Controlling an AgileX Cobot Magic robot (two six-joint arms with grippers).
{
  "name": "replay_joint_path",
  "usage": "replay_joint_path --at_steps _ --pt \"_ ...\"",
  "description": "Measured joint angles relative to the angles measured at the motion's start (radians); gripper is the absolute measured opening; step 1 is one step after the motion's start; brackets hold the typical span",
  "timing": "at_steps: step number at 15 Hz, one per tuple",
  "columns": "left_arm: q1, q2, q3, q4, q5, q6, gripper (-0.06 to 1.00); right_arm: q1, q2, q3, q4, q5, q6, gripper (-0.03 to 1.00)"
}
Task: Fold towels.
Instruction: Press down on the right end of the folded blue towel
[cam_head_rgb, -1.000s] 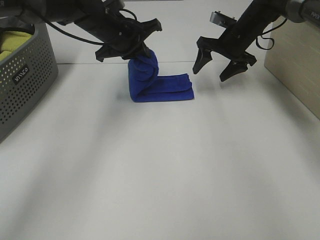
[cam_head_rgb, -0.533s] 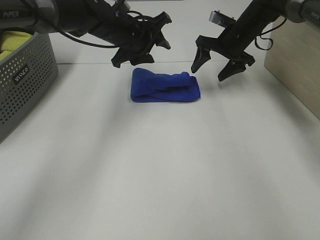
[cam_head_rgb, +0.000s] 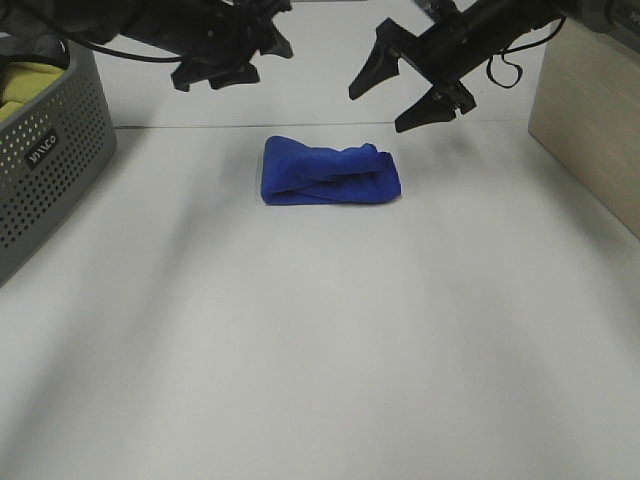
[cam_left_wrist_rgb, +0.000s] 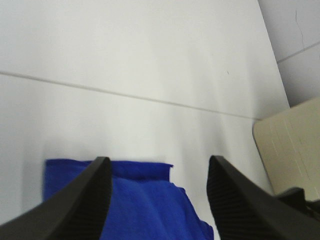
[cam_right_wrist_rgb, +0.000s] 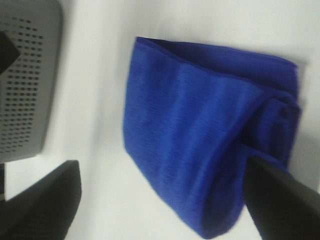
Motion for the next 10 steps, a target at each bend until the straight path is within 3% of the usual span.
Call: replay_joint_path --at_steps 4,7,10 --pt "0.097 -0.013 0.000 0.007 0.039 0.006 0.56 0.036 -0.007 0.049 0.192 0.000 -0.052 0.80" --pt "0.102 -0.013 0.000 0.023 0.058 0.006 0.56 0.082 0.020 0.094 0.280 0.006 -0.143 0.76" --pt "0.102 -0.013 0.000 0.024 0.105 0.008 0.56 0.068 0.120 0.094 0.302 0.006 -0.157 0.76"
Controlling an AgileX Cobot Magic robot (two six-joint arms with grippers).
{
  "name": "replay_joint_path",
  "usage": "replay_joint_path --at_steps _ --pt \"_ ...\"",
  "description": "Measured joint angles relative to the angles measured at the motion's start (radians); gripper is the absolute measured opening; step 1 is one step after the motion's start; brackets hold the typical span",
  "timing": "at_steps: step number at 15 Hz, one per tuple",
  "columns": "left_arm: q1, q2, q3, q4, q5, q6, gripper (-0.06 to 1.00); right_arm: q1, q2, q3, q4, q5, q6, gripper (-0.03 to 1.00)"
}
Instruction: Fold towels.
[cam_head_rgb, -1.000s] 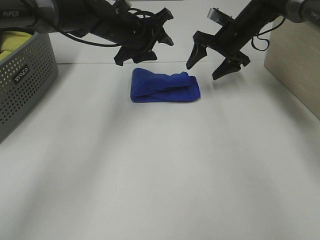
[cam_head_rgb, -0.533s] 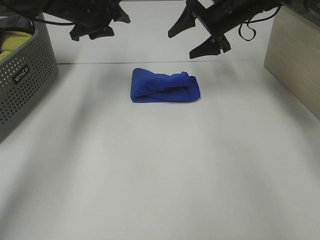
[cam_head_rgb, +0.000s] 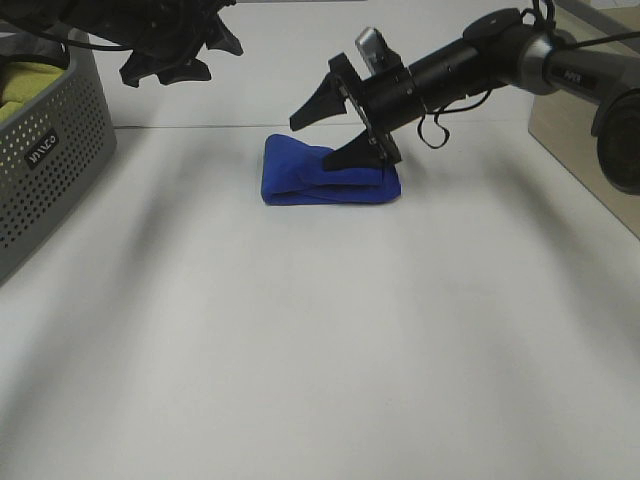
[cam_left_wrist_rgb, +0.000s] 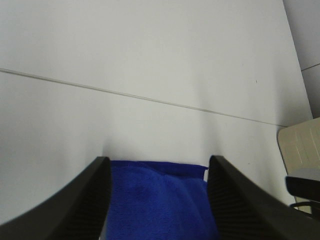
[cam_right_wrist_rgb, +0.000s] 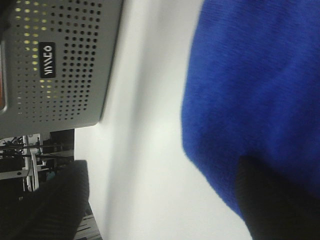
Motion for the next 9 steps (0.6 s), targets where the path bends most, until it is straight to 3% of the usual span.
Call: replay_joint_path --at_steps 5,9 --pt "0.000 -0.003 0.000 0.021 0.059 0.001 0.56 -0.020 0.039 0.005 0.006 0.001 0.003 0.76" --pt "0.000 -0.054 0.000 0.159 0.146 0.001 0.56 -0.021 -0.101 0.005 -0.085 -0.003 0.019 0.76"
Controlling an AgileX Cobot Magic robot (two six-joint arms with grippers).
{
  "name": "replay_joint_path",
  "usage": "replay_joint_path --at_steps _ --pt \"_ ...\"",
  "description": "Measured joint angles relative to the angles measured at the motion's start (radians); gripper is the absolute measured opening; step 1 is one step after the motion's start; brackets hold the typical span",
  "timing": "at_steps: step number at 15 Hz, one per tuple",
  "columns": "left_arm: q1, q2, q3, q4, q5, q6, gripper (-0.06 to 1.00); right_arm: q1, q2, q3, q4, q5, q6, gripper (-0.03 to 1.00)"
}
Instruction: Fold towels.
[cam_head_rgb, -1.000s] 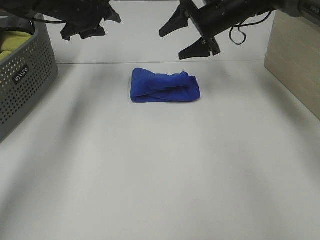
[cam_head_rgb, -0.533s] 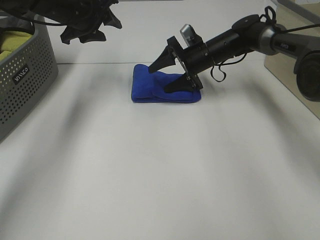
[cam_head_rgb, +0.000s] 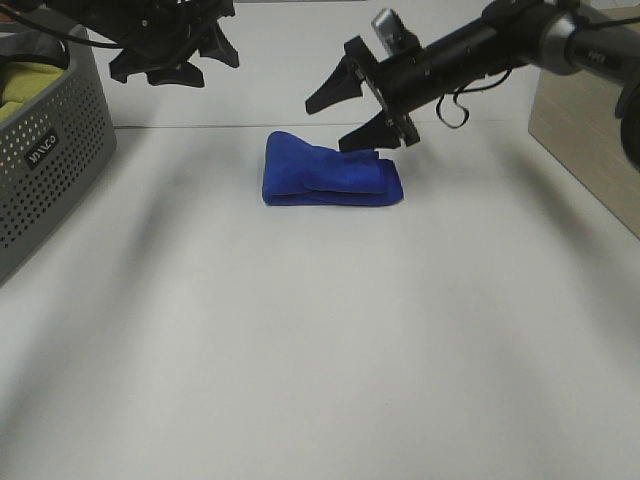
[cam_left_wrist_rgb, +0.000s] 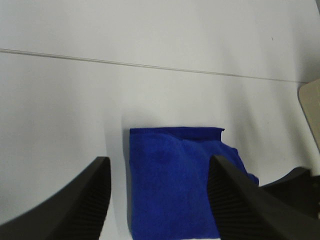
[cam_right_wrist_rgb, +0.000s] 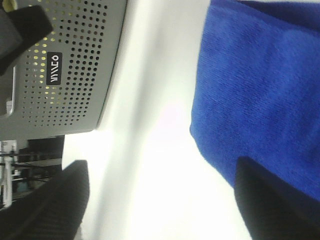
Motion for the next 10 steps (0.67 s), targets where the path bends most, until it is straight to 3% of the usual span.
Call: replay_joint_path --at_steps 2,4,7,10 --pt "0.000 -0.048 0.000 0.070 0.080 0.000 0.56 0.000 -0.068 0.000 -0.102 0.000 0.043 0.76" --pt "0.000 -0.098 0.000 0.144 0.173 0.000 0.56 0.000 -0.175 0.007 -0.326 0.002 0.149 0.76" --pt "0.000 -0.169 0.000 0.252 0.347 -0.029 0.56 0.000 -0.291 0.070 -0.450 -0.001 0.192 0.76" --pt "0.000 -0.287 0.000 0.351 0.486 -0.052 0.56 0.000 -0.475 0.236 -0.539 -0.001 0.194 0.76"
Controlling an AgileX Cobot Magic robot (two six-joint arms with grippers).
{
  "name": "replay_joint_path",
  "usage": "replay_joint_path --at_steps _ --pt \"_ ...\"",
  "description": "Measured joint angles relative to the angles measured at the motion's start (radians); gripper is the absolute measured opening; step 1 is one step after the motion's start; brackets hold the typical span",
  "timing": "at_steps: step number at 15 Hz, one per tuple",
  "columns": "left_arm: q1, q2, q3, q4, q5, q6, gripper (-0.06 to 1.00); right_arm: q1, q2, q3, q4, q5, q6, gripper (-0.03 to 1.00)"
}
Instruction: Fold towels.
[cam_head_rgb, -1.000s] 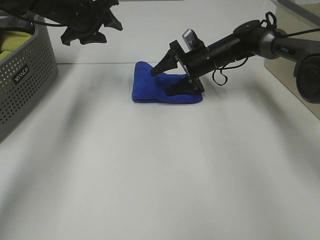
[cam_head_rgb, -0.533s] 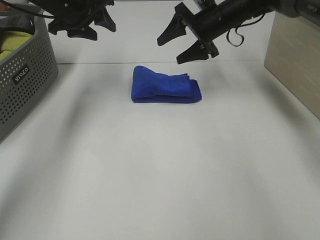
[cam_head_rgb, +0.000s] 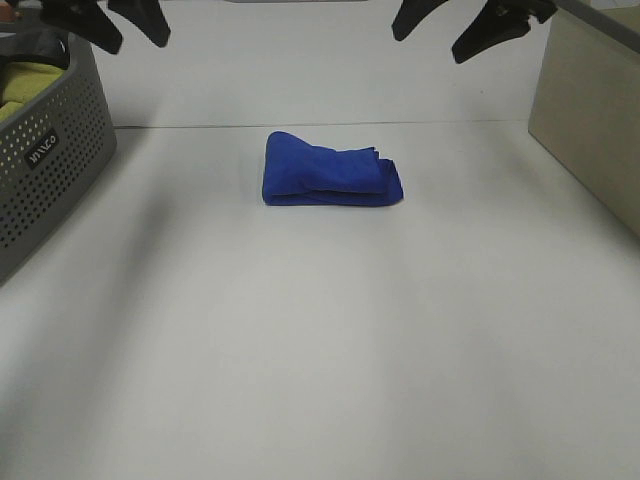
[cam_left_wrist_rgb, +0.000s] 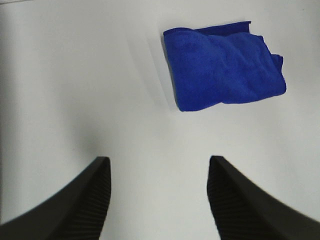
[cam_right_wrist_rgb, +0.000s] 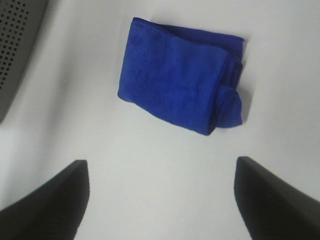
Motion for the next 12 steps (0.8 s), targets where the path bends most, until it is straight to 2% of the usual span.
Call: replay_joint_path --at_steps 2,5,8,12 --pt "-0.002 -0.066 0.000 0.038 0.062 -0.001 0.56 0.000 -0.146 0.155 -0.054 0.000 0.001 0.76" --pt "-0.002 -0.222 0.066 0.066 0.072 -0.001 0.56 0.000 -0.372 0.426 -0.098 0.000 0.001 0.76" --pt "-0.002 -0.435 0.316 0.091 0.074 -0.001 0.56 0.000 -0.620 0.719 -0.105 -0.015 0.000 0.76" --pt "-0.002 -0.780 0.722 0.101 0.082 -0.001 0.56 0.001 -0.958 1.070 -0.173 -0.123 -0.003 0.76"
